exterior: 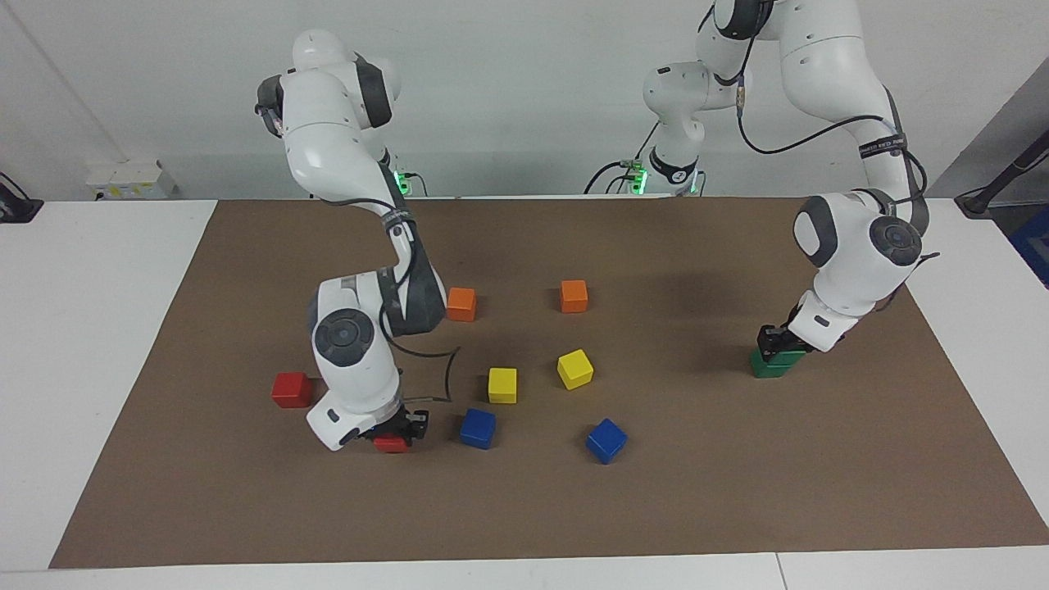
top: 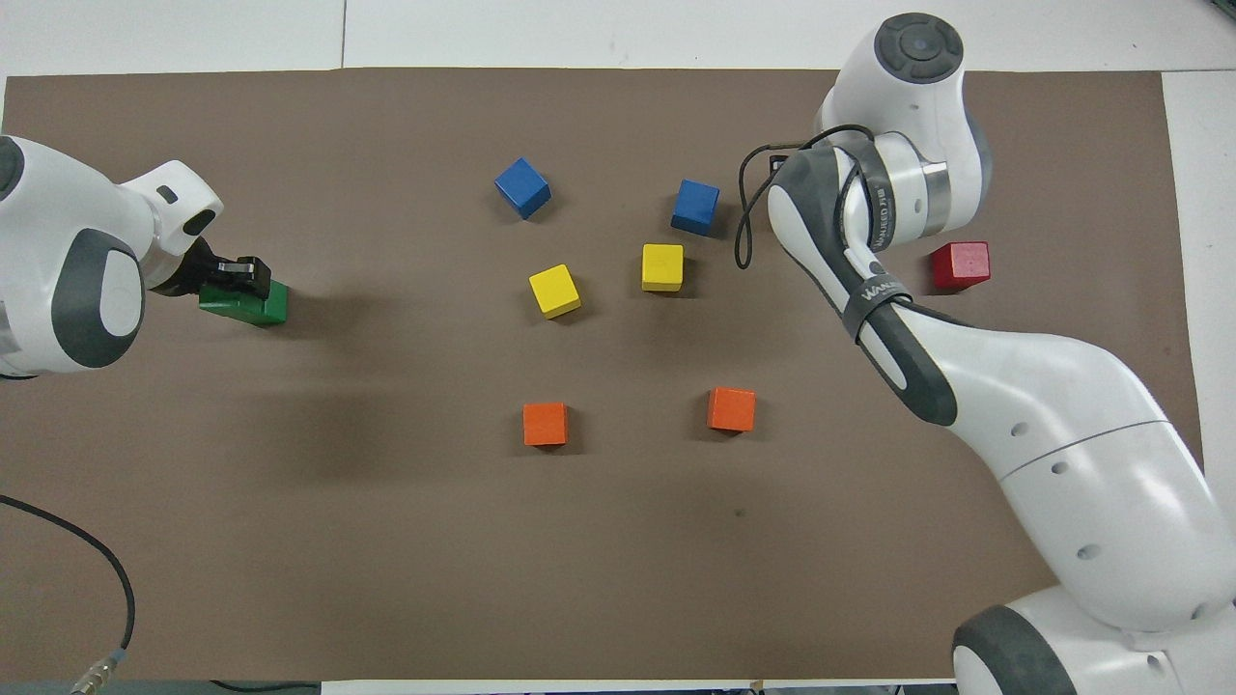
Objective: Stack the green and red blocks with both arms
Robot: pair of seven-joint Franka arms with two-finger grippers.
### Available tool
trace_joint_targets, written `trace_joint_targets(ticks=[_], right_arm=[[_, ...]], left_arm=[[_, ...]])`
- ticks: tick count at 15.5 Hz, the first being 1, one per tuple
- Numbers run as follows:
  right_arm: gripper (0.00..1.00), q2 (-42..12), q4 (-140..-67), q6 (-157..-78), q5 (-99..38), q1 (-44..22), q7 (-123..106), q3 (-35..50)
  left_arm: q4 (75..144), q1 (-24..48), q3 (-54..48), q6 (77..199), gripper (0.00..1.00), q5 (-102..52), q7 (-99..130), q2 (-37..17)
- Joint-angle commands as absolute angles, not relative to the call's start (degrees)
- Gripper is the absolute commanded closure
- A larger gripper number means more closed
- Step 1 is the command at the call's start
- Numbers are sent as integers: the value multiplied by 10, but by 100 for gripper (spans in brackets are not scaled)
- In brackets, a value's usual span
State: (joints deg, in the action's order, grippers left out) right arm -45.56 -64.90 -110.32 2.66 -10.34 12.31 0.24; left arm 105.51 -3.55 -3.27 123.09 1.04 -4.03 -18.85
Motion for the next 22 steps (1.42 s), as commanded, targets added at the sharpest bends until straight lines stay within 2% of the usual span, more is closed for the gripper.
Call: trace_joint_targets(ticks=[1, 2, 3, 4, 5, 6, 8, 12, 16, 22], right_arm=[[100, -375, -692, -1041, 20, -56, 55, 14], [100, -343, -731, -1040, 20, -43, 46, 14], [100, -306, -793, -1055, 21, -27, 38, 13], [100, -272, -855, -1103, 22, -14, 27, 13], [100, -239, -921, -1153, 21, -3, 12, 13], [100, -219, -972, -1192, 21, 13, 3, 13], [100, -201, -1024, -1243, 21, 29, -3, 13], [100, -198, -1037, -1269, 21, 40, 2, 13], [100, -197, -1072, -1332, 21, 46, 2, 12], [100, -199, -1072, -1335, 20, 46, 4, 13]], left_arm=[[1075, -40, -34, 1250, 68, 19, -48, -179], [1076, -40, -35, 1251, 56, 19, -48, -179], [1076, -40, -35, 1251, 29, 19, -48, -179], [1076, -40, -35, 1253, 8, 20, -48, -179], [1078, -40, -35, 1254, 0, 19, -48, -179], [1078, -40, -34, 1253, 0, 19, -48, -179], [1076, -40, -34, 1246, 0, 19, -48, -176], [1070, -40, -34, 1203, 0, 19, -47, -151], [1060, -48, -34, 1112, 0, 18, -42, -90], [1052, -41, -37, 1001, 0, 18, -38, -17]])
